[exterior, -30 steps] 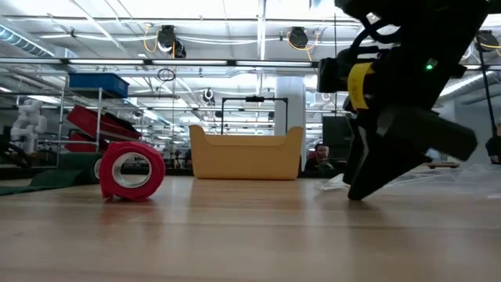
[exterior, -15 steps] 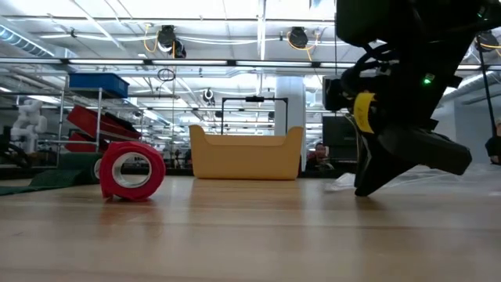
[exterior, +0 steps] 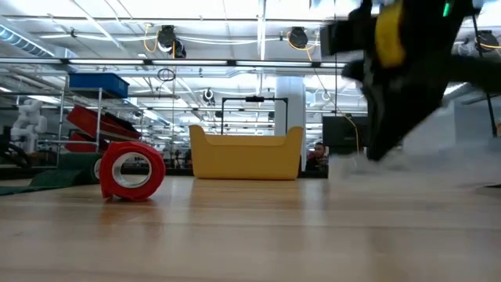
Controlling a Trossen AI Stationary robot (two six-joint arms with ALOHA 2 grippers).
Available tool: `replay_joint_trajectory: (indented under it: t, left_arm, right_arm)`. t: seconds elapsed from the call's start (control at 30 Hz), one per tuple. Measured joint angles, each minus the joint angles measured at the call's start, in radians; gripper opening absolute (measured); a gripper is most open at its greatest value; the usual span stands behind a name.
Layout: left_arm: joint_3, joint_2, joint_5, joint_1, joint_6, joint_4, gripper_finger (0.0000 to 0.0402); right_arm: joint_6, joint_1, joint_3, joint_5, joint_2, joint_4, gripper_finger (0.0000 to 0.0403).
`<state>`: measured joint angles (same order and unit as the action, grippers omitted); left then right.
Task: Roll bandage
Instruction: Open the transparent zip bag
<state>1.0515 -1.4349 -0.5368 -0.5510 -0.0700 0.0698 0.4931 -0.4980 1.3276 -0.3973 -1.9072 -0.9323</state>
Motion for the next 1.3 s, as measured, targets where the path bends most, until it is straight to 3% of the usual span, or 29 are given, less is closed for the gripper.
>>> replay_joint_trajectory:
  t: [0.2,0.5,0.63,0.9,1.07,1.17,1.3]
  left_arm:
    - [0.000,-0.001,0.079,-0.022,0.087,-0.025,0.0173]
    - [0.001,-0.139,0.116,-0.087,0.409,-0.303,0.0173]
    - [0.001,-0.235,0.100,-0.093,0.452,-0.383,0.0173]
    - [0.001,-0.377,-0.096,-0.088,0.422,-0.387,0.0221]
    - [0.001,-0.399,-0.123,-0.096,0.416,-0.385,0.0256]
    - [0.001,-0.398,-0.125,-0.106,0.416,-0.385,0.0262]
    - [0.001,-0.396,-0.124,-0.121,0.417,-0.382,0.0263]
  right_arm:
    - [-0.061,-0.093,0.200,-0.013,0.002,-0.033,0.0000]
    - [-0.087,-0.179,0.344,-0.151,0.002,-0.078,0.0000]
    - [-0.064,-0.185,0.345,-0.154,0.002,-0.104,0.0000]
    - [0.072,-0.190,0.345,-0.154,0.003,-0.192,0.0000]
    - [0.089,-0.213,0.265,-0.101,0.002,0.008,0.0008]
    - [0.067,-0.228,0.169,-0.040,-0.001,0.152,0.0034]
    - [0.095,-0.217,0.069,-0.022,-0.002,0.199,0.0083]
